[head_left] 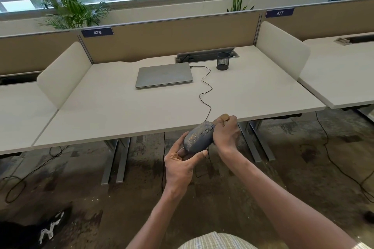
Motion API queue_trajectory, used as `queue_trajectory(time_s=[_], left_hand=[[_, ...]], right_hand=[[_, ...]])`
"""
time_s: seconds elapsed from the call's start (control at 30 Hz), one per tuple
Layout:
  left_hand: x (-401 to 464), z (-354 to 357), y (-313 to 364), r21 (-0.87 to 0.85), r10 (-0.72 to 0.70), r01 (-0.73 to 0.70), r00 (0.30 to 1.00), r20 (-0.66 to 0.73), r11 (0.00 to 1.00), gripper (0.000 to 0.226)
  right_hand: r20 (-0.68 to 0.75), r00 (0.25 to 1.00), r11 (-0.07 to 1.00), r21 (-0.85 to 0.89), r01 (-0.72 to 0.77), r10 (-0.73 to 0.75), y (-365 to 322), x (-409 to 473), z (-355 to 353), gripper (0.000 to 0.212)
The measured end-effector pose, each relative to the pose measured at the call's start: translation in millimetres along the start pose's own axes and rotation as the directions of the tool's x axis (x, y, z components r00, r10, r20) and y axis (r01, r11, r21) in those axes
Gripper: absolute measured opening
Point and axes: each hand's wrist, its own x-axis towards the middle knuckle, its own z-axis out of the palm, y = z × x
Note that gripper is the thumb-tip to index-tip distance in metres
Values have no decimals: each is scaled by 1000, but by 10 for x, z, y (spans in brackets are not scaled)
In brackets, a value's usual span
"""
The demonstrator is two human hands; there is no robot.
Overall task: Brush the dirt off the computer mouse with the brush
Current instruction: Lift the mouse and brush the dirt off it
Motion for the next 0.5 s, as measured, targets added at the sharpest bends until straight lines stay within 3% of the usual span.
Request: queue_trajectory(time_s=[0.2,0.37,0.5], left_hand=[[62,-54,-37,13,-23,23,1000,2,1000,85],[123,-176,-64,49,-38,39,999,-12,998,87],[174,-243,-79,83,-38,39,999,-16,996,87]], right_hand=[[2,997,994,-77,73,-73,129,68,-109,10],[-43,955,940,-194,280,-293,190,113,-309,7],[-44,859,848,-192,494,-511,112,125,-498,6]])
